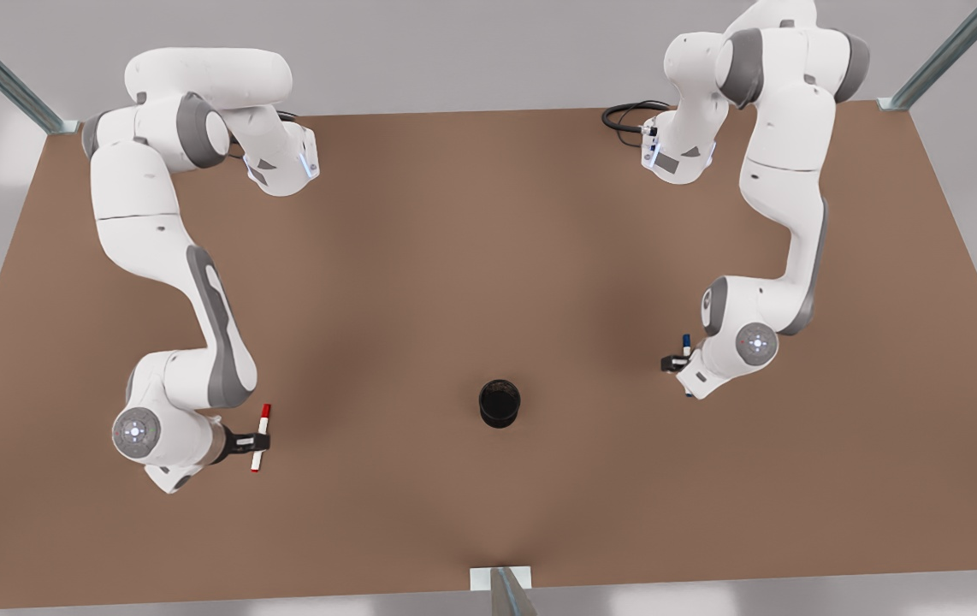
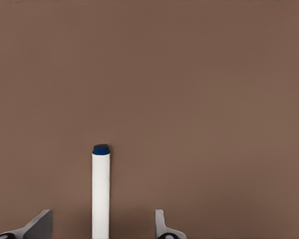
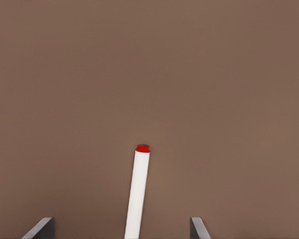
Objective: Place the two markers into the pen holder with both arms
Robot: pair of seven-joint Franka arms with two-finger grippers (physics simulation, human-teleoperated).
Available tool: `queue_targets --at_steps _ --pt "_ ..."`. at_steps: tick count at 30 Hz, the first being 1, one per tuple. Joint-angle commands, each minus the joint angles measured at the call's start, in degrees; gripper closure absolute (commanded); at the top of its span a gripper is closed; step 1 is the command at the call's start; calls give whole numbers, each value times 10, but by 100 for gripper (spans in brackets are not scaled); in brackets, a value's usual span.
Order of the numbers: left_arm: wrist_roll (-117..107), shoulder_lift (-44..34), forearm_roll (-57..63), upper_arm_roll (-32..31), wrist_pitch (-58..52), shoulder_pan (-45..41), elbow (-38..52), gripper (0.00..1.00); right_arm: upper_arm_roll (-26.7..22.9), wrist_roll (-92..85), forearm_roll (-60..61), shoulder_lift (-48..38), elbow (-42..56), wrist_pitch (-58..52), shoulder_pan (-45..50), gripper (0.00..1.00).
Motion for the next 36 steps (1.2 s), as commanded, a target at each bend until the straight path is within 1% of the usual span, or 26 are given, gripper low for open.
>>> queue_targets --at_steps 1,2,3,4,5,7,9,14,17,18,22,23,24,25,26,28,29,30,31,35,36 --pt "20 6 0 1 29 1 1 3 0 70 12 3 -5 66 -1 0" --pt "20 9 0 0 29 1 1 6 -1 71 11 4 -7 66 -1 0" --pt "20 10 0 0 29 2 1 18 0 75 12 5 -7 67 -1 0" --pt "20 10 0 1 29 2 1 25 0 82 12 8 -7 74 0 0" --pt "20 10 0 1 29 2 2 26 0 85 11 11 -7 77 0 0" --pt "20 10 0 1 29 3 3 33 0 84 11 20 -7 77 -1 0" --pt "20 9 0 1 29 3 3 38 -1 84 11 26 -7 77 -1 0" --pt "18 9 -1 1 28 3 3 43 -3 87 12 39 -8 76 -1 0" --pt "18 9 -1 1 28 2 3 51 -3 109 12 40 -10 74 -1 0" --pt "18 9 -1 1 28 2 3 55 -3 109 11 44 -10 74 -1 0" --pt "16 9 -2 1 27 2 3 62 -3 110 12 47 -8 76 -1 0" --pt "15 9 -2 1 27 2 3 63 -3 110 12 52 -6 76 -1 2" --pt "14 9 -2 1 27 2 3 66 -3 110 12 53 -6 76 -1 8" --pt "14 9 -2 1 28 2 3 66 -3 109 12 54 -6 76 -1 9" --pt "14 9 -2 1 27 2 3 66 -3 109 12 55 -7 76 -1 15" --pt "14 9 -2 1 27 2 3 66 -3 109 11 56 -6 76 -1 23" --pt "13 10 -2 1 27 2 4 66 -3 108 11 56 -6 75 -1 32" --pt "13 10 -3 1 27 1 4 67 -3 107 11 57 -6 76 -1 39" --pt "13 11 -4 1 28 1 4 68 -3 106 11 57 -6 76 -1 43" --pt "13 15 -4 1 28 1 4 67 -3 104 9 62 -4 76 -1 49" --pt "13 15 -4 1 28 1 4 67 -3 104 9 62 -4 76 -1 54"
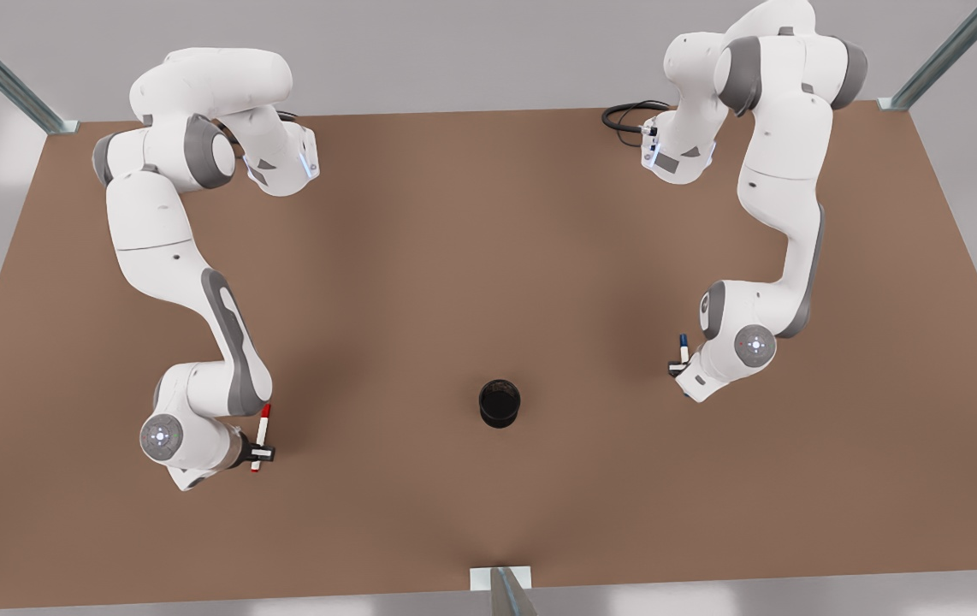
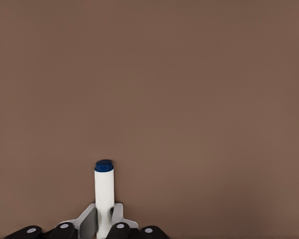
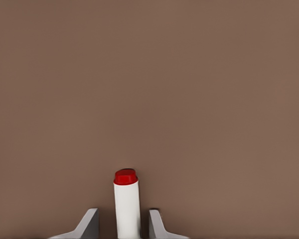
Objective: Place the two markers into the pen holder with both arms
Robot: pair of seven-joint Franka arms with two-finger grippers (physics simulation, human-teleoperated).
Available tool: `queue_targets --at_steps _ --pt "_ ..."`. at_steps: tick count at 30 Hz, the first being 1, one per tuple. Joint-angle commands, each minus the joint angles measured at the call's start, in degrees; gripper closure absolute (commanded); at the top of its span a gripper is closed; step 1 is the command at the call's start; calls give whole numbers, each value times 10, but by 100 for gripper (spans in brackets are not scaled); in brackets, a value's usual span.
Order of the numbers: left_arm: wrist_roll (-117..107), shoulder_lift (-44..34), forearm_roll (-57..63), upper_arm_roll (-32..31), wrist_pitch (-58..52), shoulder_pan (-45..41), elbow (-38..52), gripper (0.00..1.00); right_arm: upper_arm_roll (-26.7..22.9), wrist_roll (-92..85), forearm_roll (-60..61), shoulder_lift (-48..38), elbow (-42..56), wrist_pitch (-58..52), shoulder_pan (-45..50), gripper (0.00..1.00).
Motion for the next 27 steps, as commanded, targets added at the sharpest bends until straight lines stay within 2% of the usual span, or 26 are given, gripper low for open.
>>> queue_targets --at_steps 1,4,6,9,13,16,18,23,27 --pt "0 -1 -1 0 0 0 0 67 0 13 -2 0 0 0 0 60" --pt "-1 -4 -7 0 -2 0 0 70 0 17 1 -6 2 -4 0 60" --pt "-12 -8 -8 0 -4 0 0 72 0 17 -1 -7 3 -7 -3 66" --pt "-16 -31 -9 0 -17 4 0 72 0 18 -1 -5 3 -7 -3 66" --pt "-246 -74 -46 -1 -29 -9 4 72 0 22 -1 -1 3 -7 -2 66" --pt "-508 -77 -59 -3 -29 -61 62 72 0 21 -1 -2 3 -7 -2 66" --pt "-630 -80 -54 -8 -35 -93 92 72 0 21 -1 -2 3 -7 -2 70" --pt "-843 -77 -52 -11 -50 -164 188 72 1 17 -2 -6 5 -7 -2 71" --pt "-1031 -19 43 -11 -49 -219 320 72 10 12 -2 -18 6 -19 0 71"
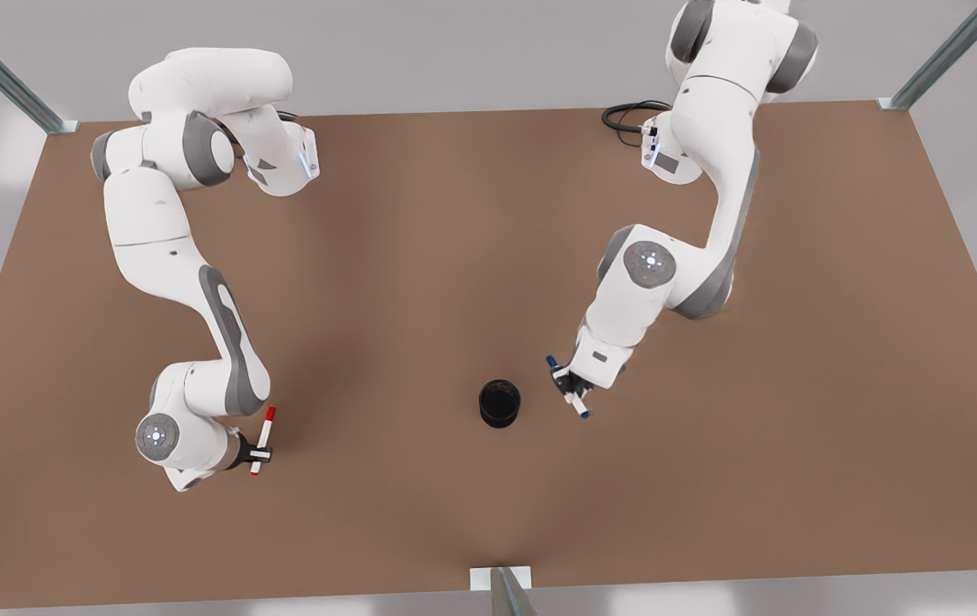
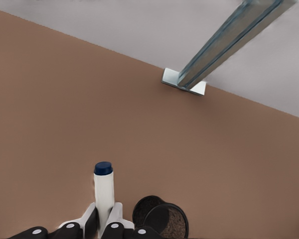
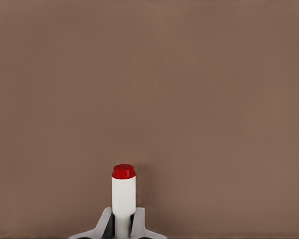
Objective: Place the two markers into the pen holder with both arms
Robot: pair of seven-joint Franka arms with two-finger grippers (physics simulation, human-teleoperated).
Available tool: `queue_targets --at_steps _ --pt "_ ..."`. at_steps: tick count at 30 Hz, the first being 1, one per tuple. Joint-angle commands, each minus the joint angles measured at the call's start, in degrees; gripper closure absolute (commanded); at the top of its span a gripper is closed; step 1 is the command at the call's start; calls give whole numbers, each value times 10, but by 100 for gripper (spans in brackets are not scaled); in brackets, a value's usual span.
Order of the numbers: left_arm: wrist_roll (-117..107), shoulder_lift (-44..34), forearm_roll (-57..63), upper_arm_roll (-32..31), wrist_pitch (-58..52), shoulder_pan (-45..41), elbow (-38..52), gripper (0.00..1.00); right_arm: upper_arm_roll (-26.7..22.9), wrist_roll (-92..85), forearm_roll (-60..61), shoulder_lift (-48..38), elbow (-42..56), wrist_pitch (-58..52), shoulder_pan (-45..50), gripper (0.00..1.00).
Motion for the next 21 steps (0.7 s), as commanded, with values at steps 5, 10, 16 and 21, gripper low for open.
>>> queue_targets --at_steps 5,10,16,21 --pt "-602 114 59 5 78 -26 148 72 46 -26 -7 -25 12 -14 2 71" --pt "-613 129 118 41 131 -73 124 72 128 -94 -7 -26 42 -7 -1 71" --pt "-603 118 171 265 61 -241 39 73 248 -109 -6 -19 46 49 -1 71" --pt "-627 125 169 281 32 -291 42 74 325 -163 -3 -8 37 61 -42 71"
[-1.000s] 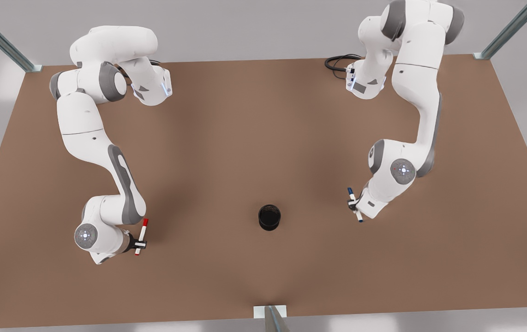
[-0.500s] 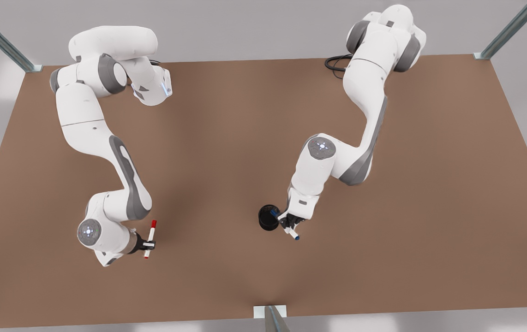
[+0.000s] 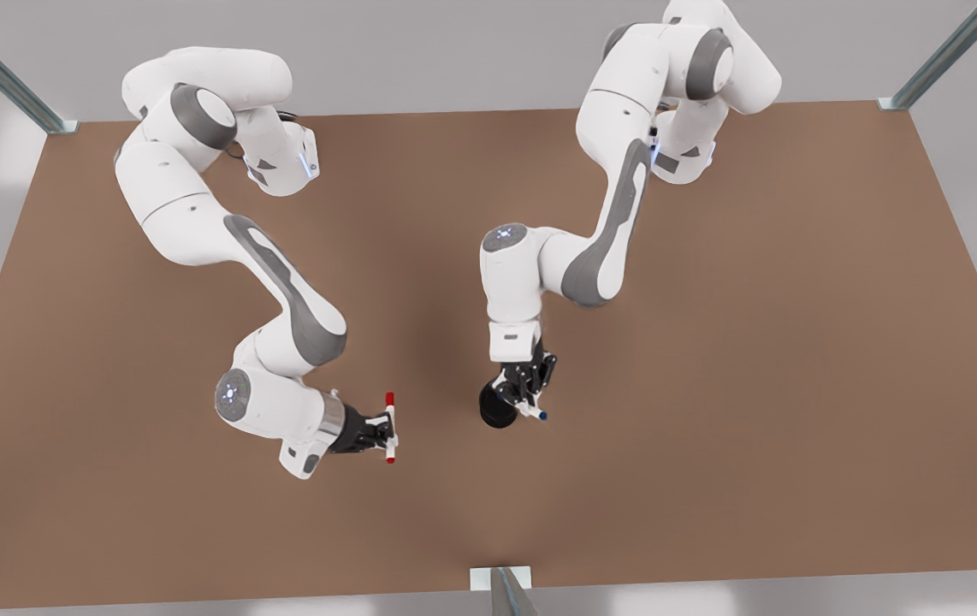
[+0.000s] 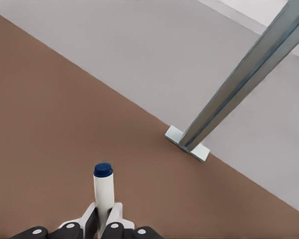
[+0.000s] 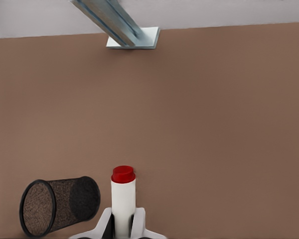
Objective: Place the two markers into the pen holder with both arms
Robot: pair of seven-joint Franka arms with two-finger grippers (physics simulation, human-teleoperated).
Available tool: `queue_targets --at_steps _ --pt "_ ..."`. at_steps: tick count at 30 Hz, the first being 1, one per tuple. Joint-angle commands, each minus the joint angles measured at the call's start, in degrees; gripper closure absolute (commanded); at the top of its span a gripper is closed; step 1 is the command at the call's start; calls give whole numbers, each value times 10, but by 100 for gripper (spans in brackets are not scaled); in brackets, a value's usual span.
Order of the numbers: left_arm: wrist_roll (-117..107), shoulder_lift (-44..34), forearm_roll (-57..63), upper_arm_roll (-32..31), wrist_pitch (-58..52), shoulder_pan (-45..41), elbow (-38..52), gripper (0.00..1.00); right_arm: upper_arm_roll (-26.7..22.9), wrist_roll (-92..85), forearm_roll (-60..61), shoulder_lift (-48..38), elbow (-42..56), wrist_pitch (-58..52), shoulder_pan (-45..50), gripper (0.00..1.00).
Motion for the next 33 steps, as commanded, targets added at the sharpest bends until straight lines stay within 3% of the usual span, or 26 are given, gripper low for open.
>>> queue_targets --at_steps 1,3,6,9,15,16,26,27,28,29,33 --pt "-207 13 8 3 -24 -9 -1 74 26 -99 -1 1 -3 19 -15 71" --pt "-228 31 11 34 -23 -37 -2 74 42 -134 22 5 -3 26 -21 71" --pt "-260 54 28 88 -24 -85 -14 74 54 -365 145 43 5 50 -24 71" --pt "-262 68 28 92 -24 -89 -14 74 59 -568 259 56 2 53 -27 71" --pt "-324 70 28 101 32 -87 -12 74 67 -856 310 62 7 51 -30 71" --pt "-324 71 28 101 33 -87 -11 74 67 -893 310 65 8 52 -30 67" --pt "-343 106 41 106 34 -94 -12 74 96 -1007 332 99 13 53 -36 68" --pt "-343 106 49 108 34 -97 -12 60 97 -1011 339 99 13 53 -36 68" --pt "-343 106 53 109 33 -98 -12 14 97 -1015 348 100 11 53 -36 68" --pt "-344 104 54 113 31 -101 -13 0 97 -1023 361 100 8 53 -36 69" --pt "-341 60 42 130 -53 -139 -14 0 97 -1048 380 102 0 48 -44 69"
